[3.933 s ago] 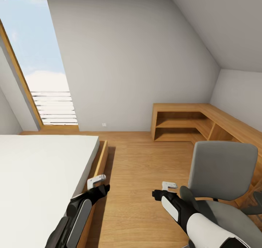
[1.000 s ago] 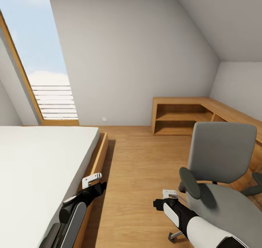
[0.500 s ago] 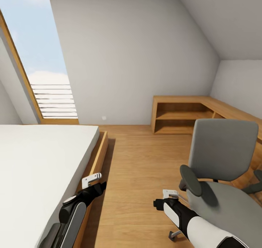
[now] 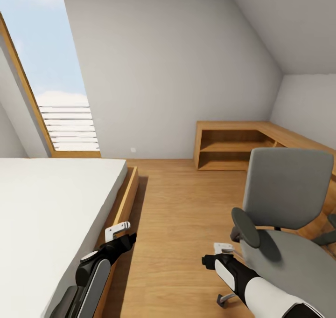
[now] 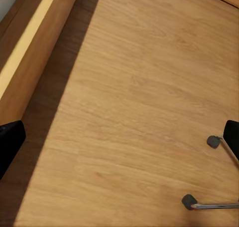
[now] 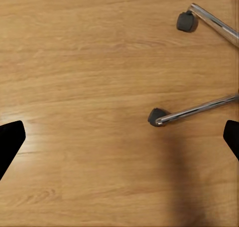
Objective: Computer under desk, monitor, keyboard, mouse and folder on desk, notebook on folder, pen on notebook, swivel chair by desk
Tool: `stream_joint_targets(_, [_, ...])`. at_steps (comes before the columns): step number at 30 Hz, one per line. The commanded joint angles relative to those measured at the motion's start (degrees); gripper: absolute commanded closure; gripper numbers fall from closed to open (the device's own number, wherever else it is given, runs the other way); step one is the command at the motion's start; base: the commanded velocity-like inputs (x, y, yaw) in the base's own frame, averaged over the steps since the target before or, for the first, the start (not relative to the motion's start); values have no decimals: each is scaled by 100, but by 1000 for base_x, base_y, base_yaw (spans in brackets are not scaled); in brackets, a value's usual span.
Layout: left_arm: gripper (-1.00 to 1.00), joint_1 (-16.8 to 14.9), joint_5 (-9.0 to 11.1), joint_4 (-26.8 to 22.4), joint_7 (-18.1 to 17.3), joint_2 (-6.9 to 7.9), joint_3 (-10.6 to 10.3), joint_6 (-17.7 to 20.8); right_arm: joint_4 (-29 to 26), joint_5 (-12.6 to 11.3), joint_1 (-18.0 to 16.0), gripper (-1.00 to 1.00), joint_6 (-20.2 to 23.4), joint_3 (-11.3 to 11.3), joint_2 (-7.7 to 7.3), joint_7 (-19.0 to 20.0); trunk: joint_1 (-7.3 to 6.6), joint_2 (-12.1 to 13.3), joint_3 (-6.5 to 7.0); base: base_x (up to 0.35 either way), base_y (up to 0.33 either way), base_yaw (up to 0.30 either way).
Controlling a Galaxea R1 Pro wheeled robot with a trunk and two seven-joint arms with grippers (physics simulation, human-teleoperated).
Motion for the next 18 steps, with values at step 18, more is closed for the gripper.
stream_joint_targets(18, [-100,-2,86,-38,54,0,194,13,-9,-80,-13,-100,27,-230,-301,-36,396,-726,-329,0,0,0])
